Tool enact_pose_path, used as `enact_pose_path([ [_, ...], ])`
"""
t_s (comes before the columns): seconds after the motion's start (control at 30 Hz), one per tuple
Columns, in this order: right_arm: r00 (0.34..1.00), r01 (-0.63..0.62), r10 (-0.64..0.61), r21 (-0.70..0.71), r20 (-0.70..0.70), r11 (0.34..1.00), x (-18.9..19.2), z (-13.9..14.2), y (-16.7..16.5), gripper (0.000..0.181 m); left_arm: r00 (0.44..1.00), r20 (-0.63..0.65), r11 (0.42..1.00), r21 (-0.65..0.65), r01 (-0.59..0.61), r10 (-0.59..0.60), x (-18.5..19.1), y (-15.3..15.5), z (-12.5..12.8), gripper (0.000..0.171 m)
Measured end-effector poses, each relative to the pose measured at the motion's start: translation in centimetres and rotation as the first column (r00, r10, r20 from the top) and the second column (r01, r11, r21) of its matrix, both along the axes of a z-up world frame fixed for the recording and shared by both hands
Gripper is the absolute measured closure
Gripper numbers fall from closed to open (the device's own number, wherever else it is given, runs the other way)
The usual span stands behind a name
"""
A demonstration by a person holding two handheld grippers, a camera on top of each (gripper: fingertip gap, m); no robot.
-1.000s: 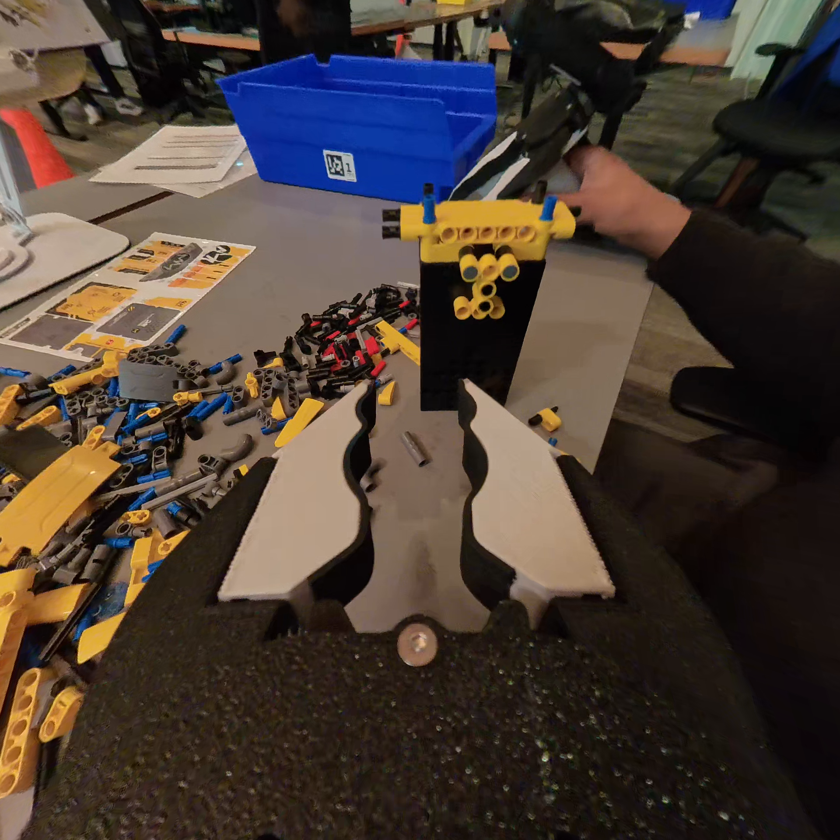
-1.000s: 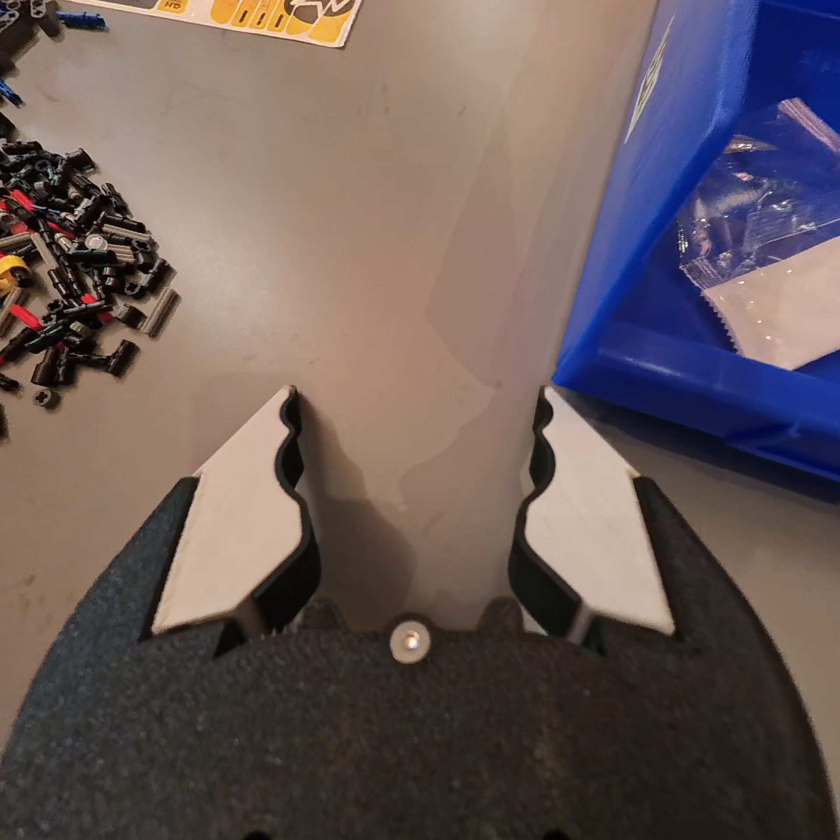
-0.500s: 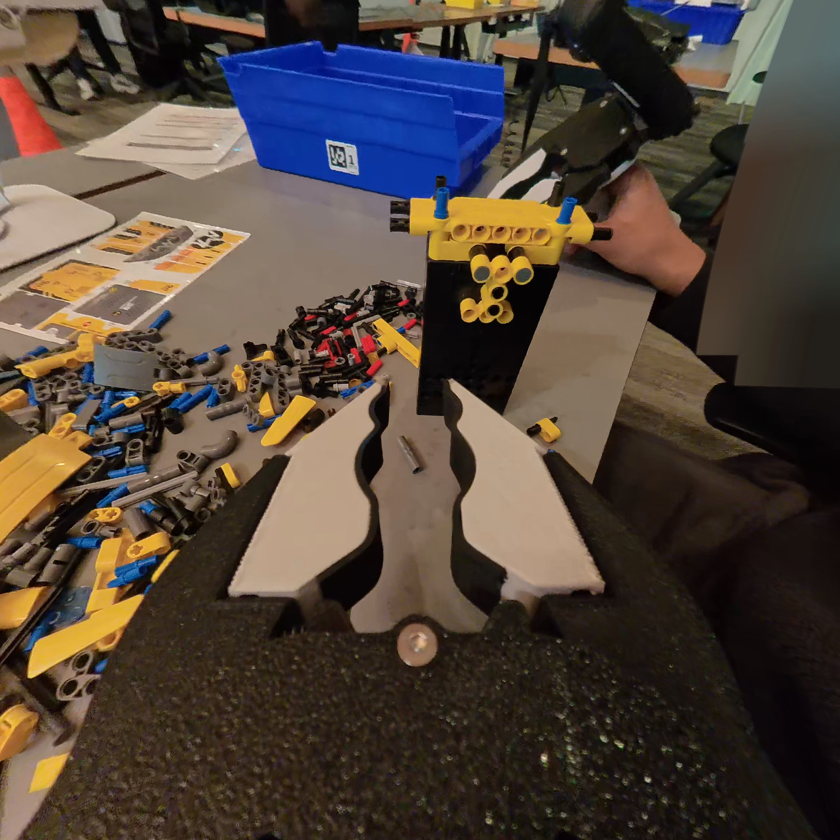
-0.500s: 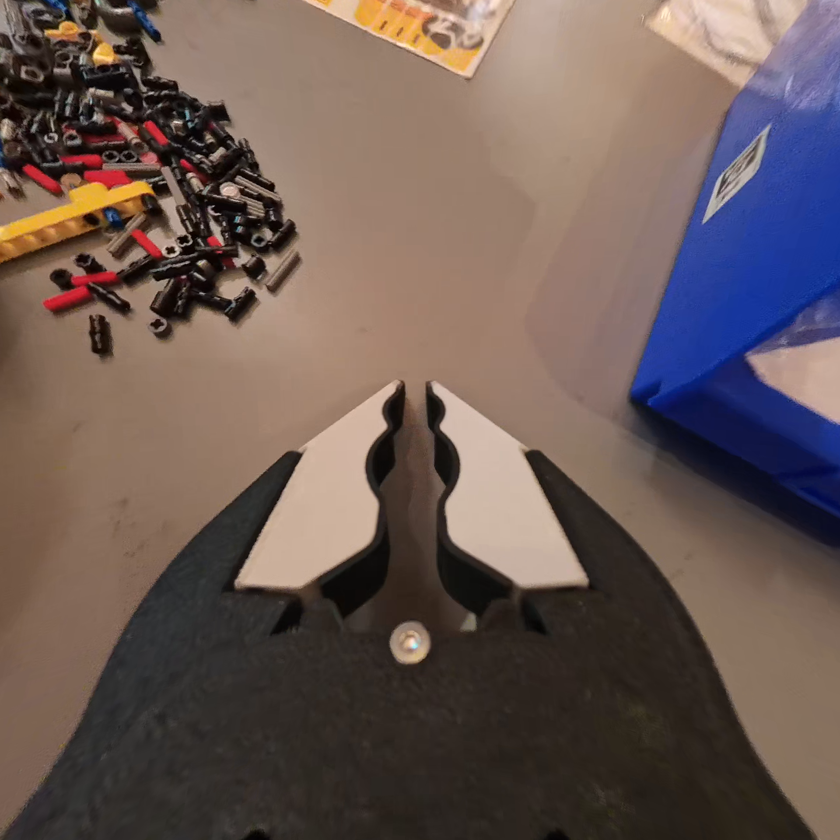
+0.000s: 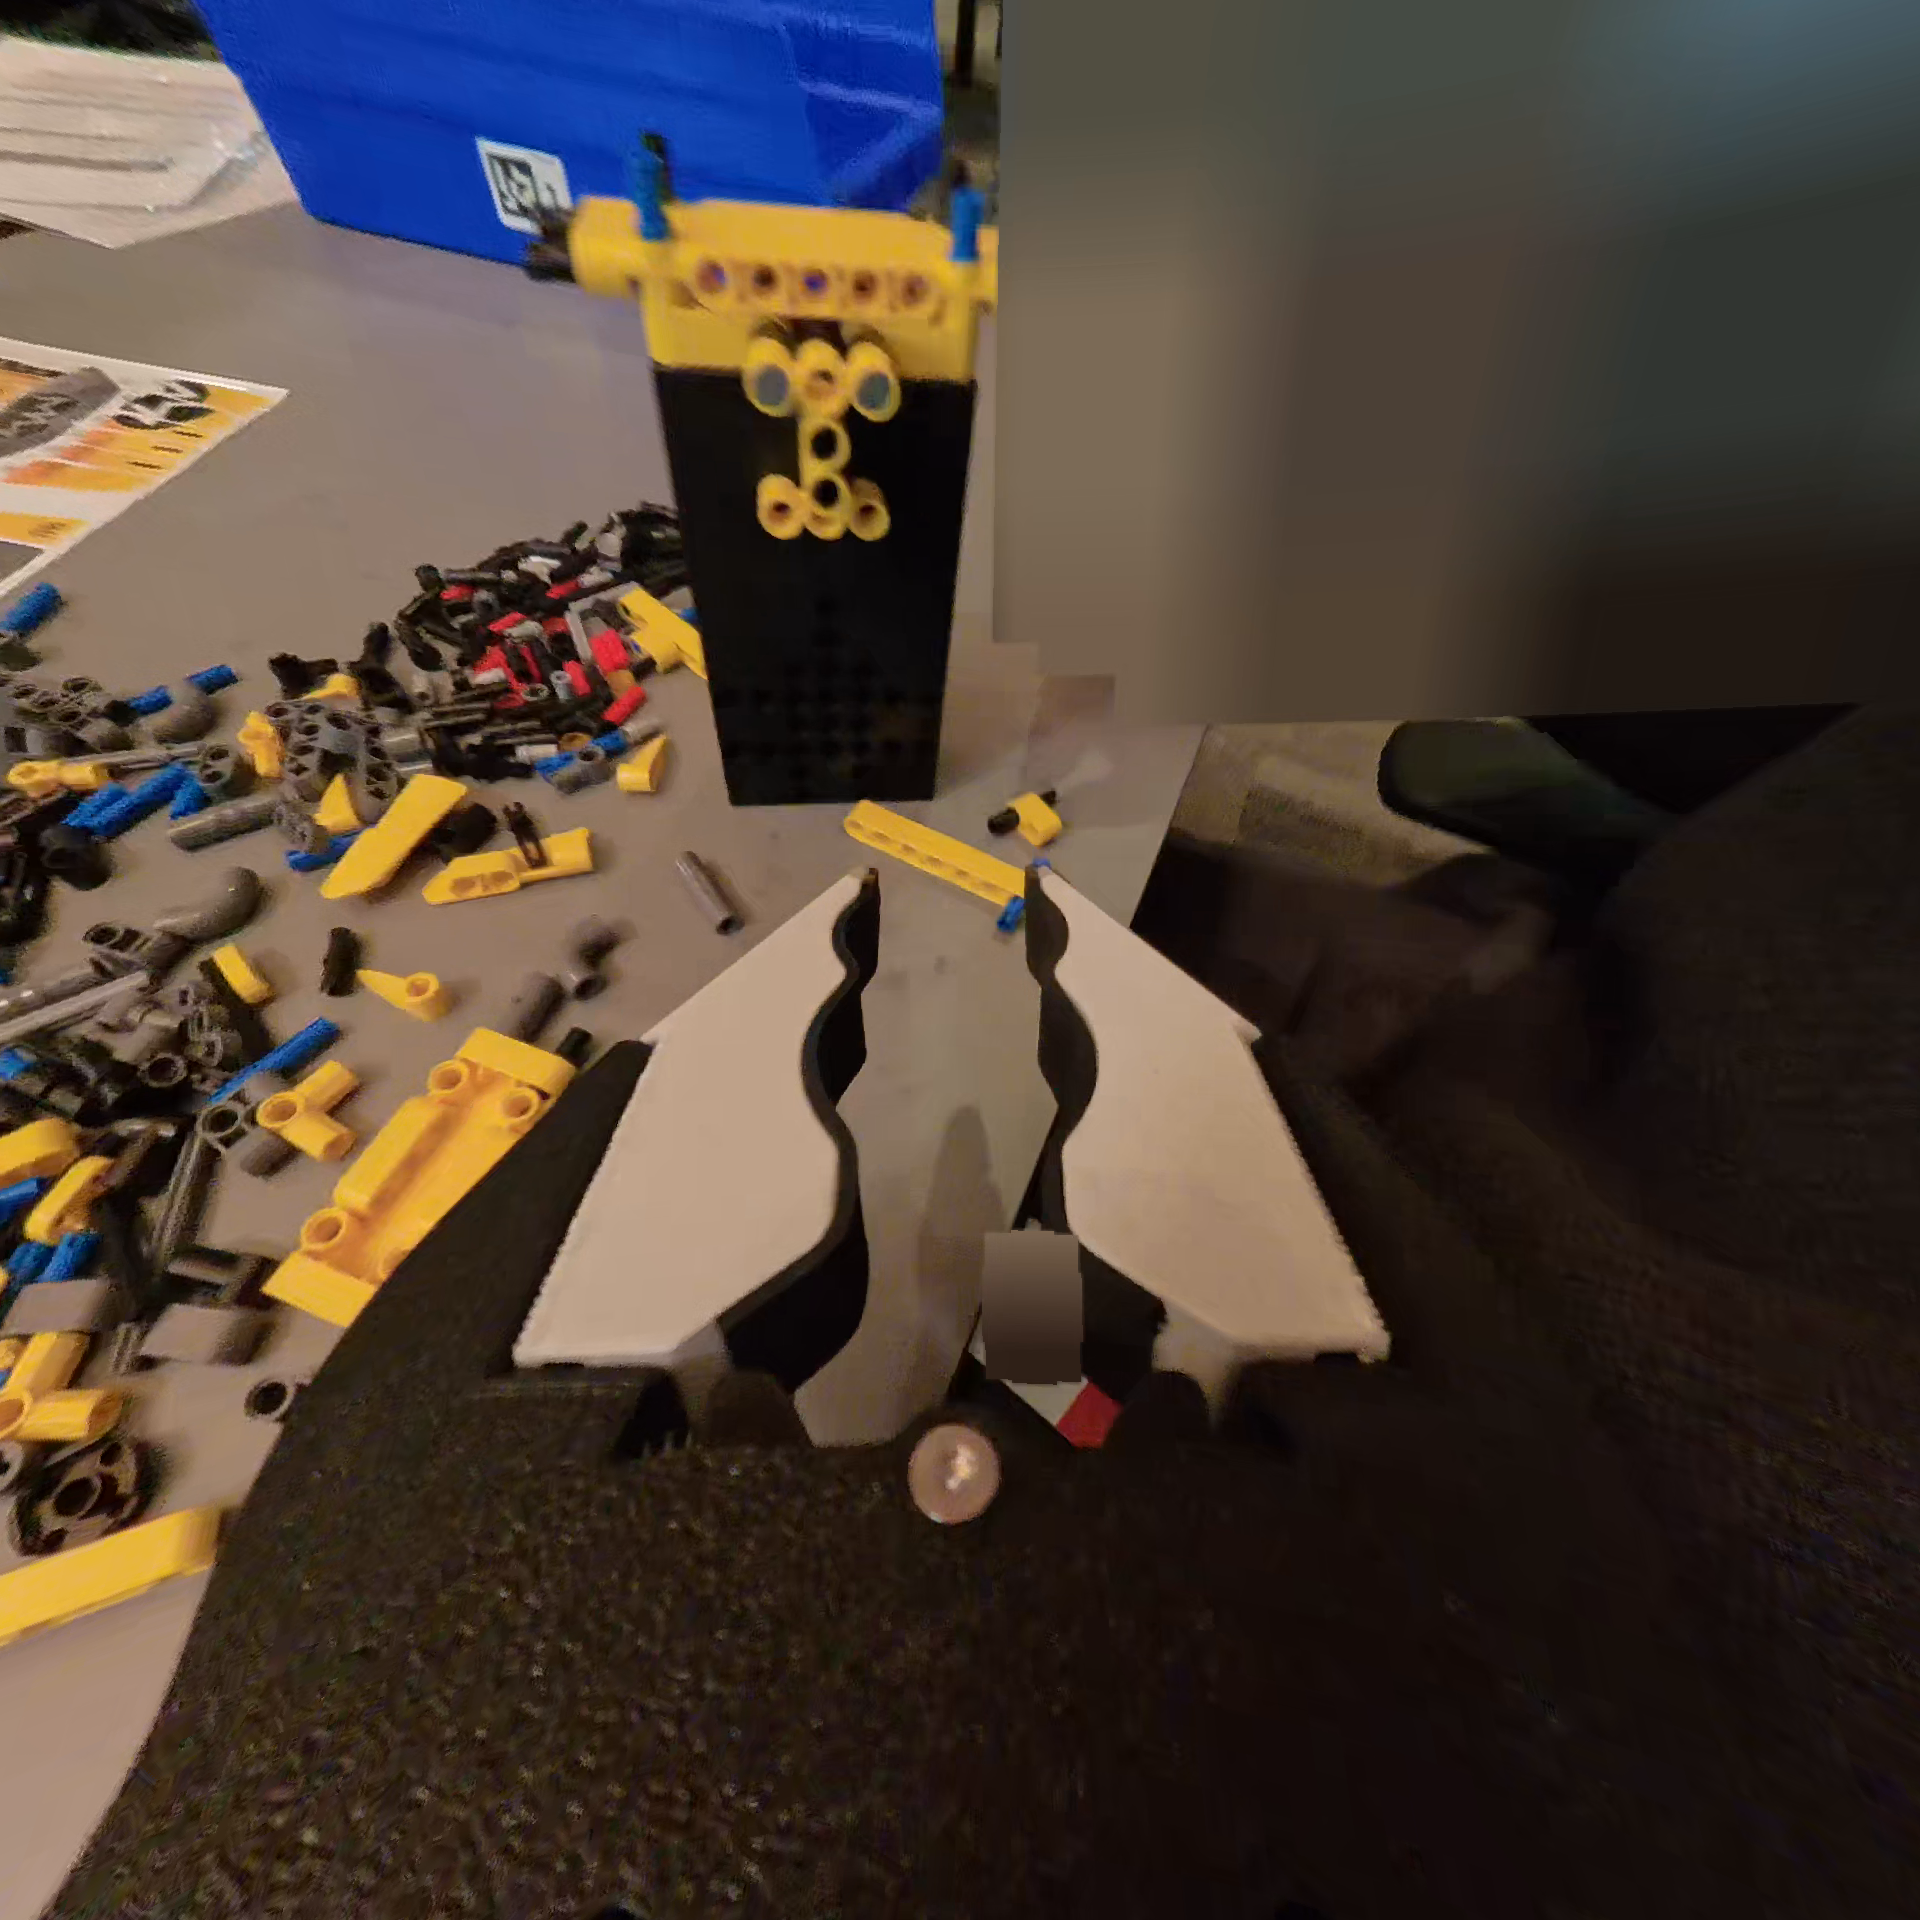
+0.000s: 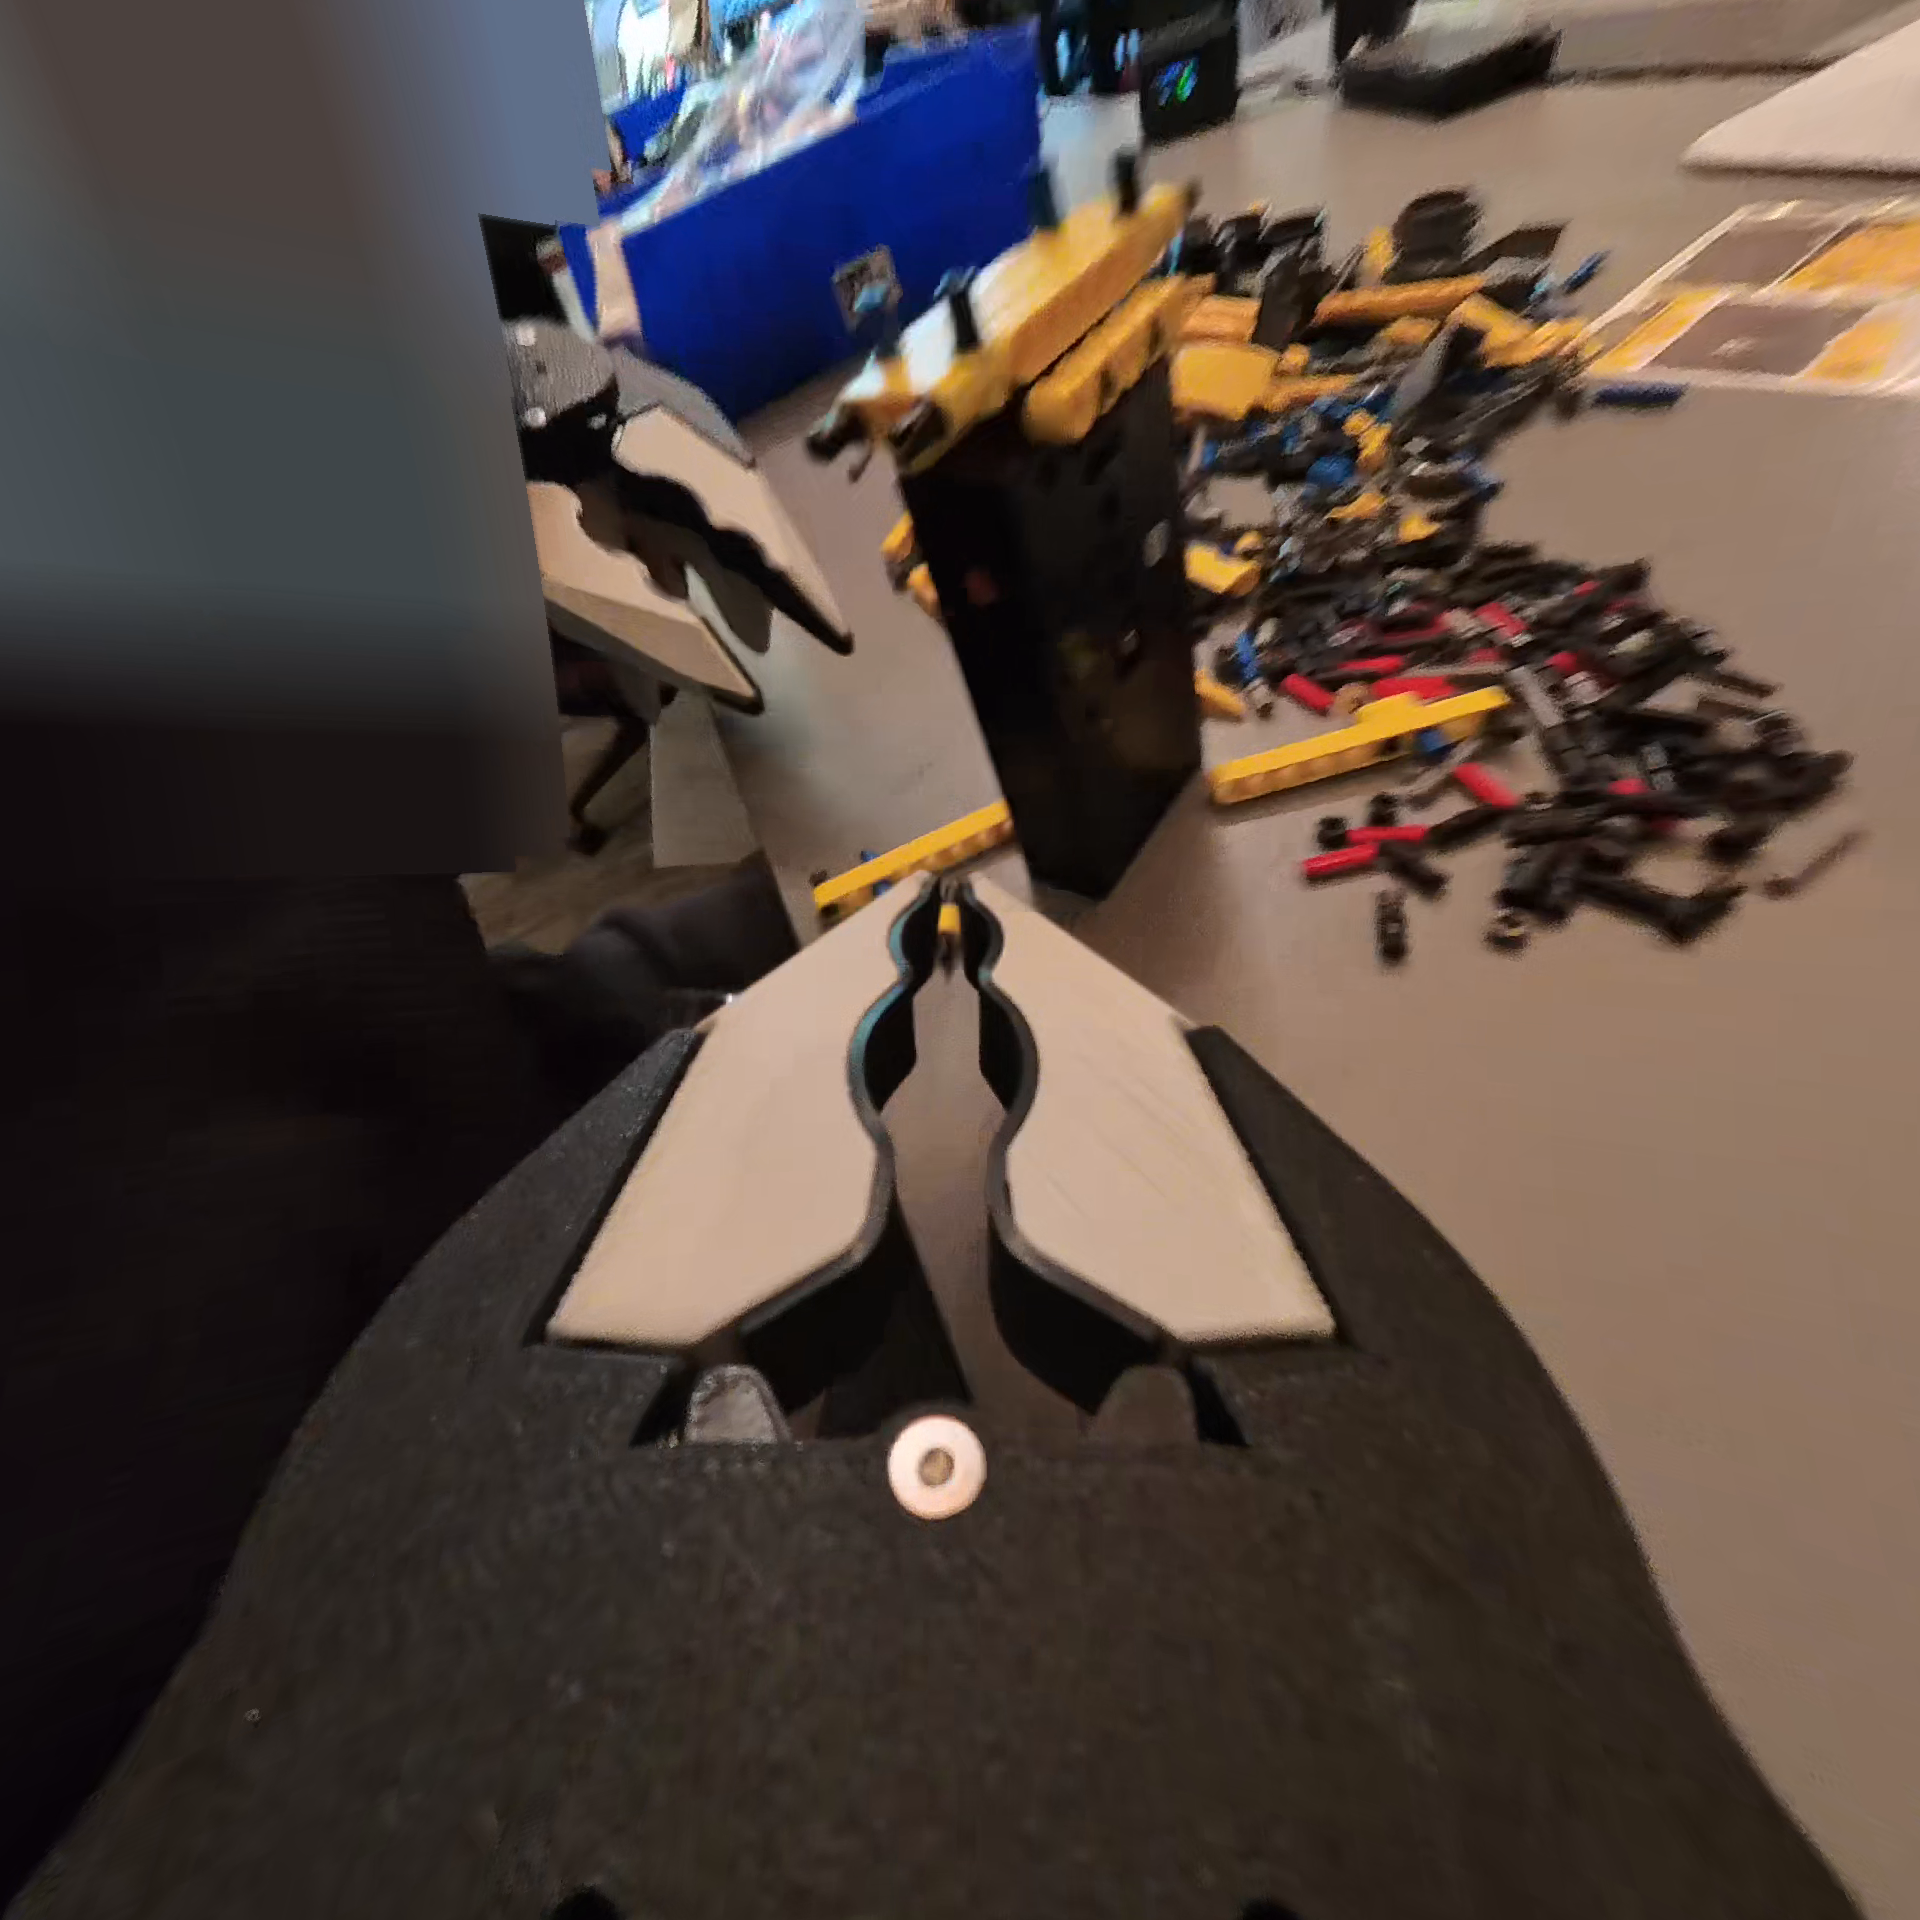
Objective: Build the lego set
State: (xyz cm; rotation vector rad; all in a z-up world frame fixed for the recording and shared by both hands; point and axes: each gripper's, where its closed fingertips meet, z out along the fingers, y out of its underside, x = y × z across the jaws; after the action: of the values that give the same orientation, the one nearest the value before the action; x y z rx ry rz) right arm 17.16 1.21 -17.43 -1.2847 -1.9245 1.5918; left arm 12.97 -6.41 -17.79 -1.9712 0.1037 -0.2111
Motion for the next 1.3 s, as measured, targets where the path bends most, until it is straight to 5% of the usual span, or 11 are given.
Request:
enact_pose_path([
  [0.2,0.996,-0.007,-0.003,0.116,0.087,0.993,-0.3,-2.7,-1.8,0.157,0.999,-0.012,0.999,0.008,0.036,-0.035,1.6,1.1,-0.3,0.143],
  [0.63,0.989,-0.011,-0.019,0.199,0.146,0.980,-1.6,-3.9,-2.7,0.157,0.999,-0.001,0.999,-0.039,0.034,-0.034,2.2,1.6,-2.2,0.141],
  [0.77,0.986,-0.038,0.007,0.185,0.165,0.982,-1.4,-3.9,-3.5,0.154,1.000,0.032,0.999,-0.034,0.000,0.001,1.9,2.2,-1.9,0.106],
  [0.97,0.983,-0.013,-0.033,0.248,0.181,0.969,-1.4,-4.3,-3.1,0.154,0.999,0.049,0.999,-0.043,-0.015,0.018,2.4,2.5,-2.3,0.082],
  [1.17,0.976,-0.025,-0.034,0.266,0.214,0.964,-1.5,-4.7,-3.2,0.156,0.999,-0.034,0.996,-0.091,-0.021,0.018,2.9,2.8,-3.1,0.085],
  [1.3,0.978,-0.027,-0.033,0.286,0.204,0.958,-1.6,-4.8,-2.9,0.165,0.998,-0.064,0.993,-0.114,-0.010,0.002,3.1,3.1,-3.3,0.108],
])
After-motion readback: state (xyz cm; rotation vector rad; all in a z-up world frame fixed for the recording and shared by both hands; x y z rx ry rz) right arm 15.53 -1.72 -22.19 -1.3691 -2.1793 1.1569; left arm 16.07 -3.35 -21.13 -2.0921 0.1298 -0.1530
